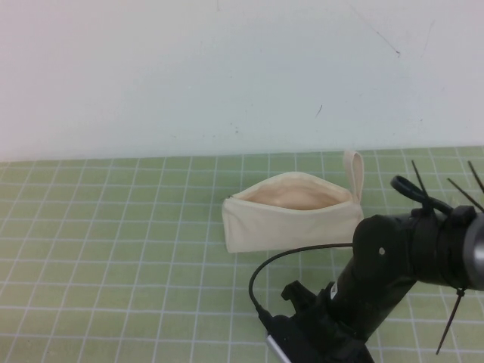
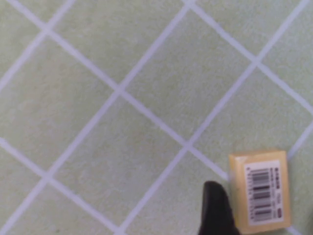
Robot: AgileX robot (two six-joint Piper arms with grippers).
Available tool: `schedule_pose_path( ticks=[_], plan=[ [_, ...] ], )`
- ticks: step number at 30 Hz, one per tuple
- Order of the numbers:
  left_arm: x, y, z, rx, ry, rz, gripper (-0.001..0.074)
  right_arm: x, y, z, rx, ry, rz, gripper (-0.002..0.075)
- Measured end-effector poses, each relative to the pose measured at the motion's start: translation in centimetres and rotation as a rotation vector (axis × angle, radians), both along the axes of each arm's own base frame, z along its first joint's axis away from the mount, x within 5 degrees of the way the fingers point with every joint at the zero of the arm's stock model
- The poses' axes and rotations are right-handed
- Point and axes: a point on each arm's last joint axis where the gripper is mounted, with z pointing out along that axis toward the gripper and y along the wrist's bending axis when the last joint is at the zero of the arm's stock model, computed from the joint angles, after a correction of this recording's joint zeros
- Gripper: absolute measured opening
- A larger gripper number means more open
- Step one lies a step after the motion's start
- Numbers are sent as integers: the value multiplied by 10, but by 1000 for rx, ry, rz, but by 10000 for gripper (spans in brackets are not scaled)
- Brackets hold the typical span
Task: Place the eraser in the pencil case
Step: Pick up the eraser from the table
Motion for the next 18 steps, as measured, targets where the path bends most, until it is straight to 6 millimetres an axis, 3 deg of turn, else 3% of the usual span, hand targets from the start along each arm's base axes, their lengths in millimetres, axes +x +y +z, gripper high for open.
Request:
schedule_pose_path(
  ticks=[5,11,18],
  plan=[
    [0,0,0,-2,0,0,-1,2,3,-10,10,12,-28,377],
    [0,0,0,-2,0,0,-1,1,3,-13,3,39,-29,210],
    [0,0,0,-2,0,0,-1,1,4,-13,8,48,-46,208]
  ],
)
